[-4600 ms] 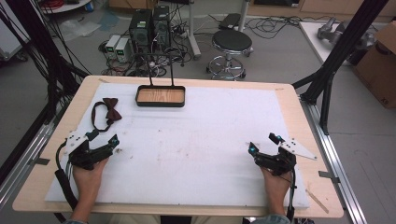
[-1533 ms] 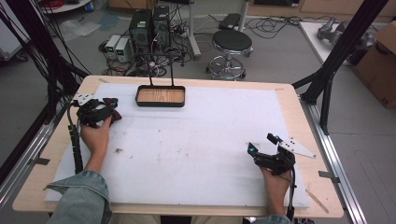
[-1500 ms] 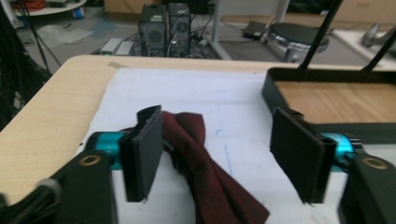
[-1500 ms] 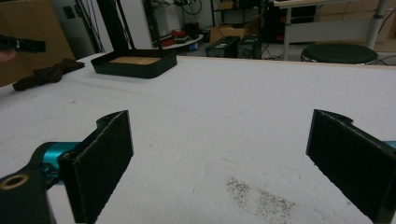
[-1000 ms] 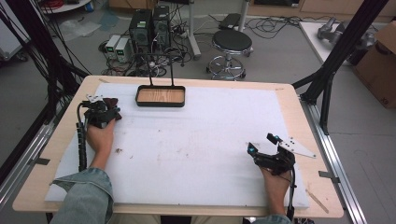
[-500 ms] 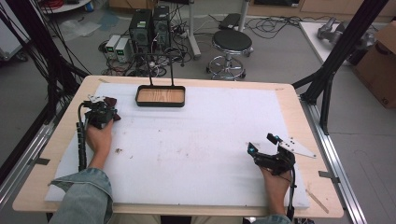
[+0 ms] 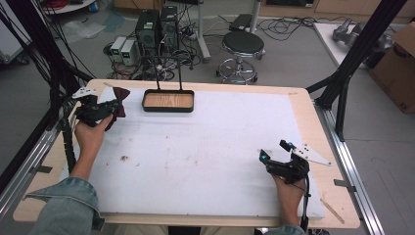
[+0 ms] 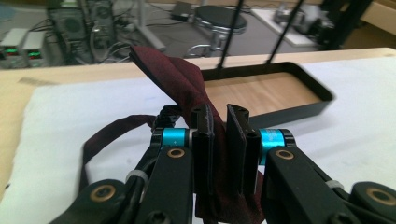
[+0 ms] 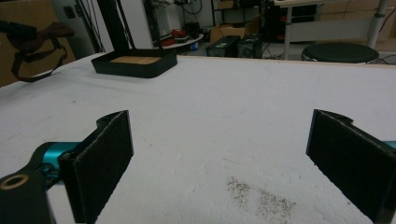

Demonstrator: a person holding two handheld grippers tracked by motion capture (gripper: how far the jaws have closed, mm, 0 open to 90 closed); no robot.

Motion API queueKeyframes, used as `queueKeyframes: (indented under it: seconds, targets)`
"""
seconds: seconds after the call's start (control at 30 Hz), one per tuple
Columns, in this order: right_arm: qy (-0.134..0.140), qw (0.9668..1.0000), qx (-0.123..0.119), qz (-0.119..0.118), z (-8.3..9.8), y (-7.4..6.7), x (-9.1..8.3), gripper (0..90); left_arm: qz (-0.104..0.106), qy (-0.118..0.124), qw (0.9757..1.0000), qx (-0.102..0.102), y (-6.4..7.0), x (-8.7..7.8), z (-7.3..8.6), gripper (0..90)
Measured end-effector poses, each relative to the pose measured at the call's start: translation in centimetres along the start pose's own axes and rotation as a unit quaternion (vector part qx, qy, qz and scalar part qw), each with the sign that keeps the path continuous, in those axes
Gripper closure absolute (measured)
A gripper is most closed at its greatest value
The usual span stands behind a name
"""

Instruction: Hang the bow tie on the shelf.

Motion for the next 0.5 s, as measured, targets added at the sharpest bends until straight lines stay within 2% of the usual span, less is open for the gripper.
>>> queueKeyframes:
  seconds: [0.07,0.13,0.23,0.5]
  targets:
    - [0.0,1.0,-0.001,0.001,0.0,0.0,0.0,6.3,0.015,0.005,0.9999,0.007,0.4,-0.4,-0.7,80.4]
    - [-0.001,1.0,0.001,0.001,0.0,0.0,0.0,6.3,0.033,0.014,0.9994,0.004,0.6,-0.7,-1.3,80.4]
    - [0.0,1.0,0.0,0.0,0.0,0.0,0.0,6.3,0.052,0.02,0.9984,0.01,1.0,-0.8,-2.0,80.4]
    - [0.0,1.0,0.0,-0.001,0.0,0.0,0.0,6.3,0.085,0.034,0.9954,0.029,2.3,-1.0,-4.1,80.8]
Point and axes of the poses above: each handheld gripper's, and its own axes: x roughly forward along the jaws, z roughly out of its underside, y roughly to its right, the point moved 1 cm from there along x, roughly forward along the jaws, and after that the axes turned 3 degrees about x, right-handed, at the moved point
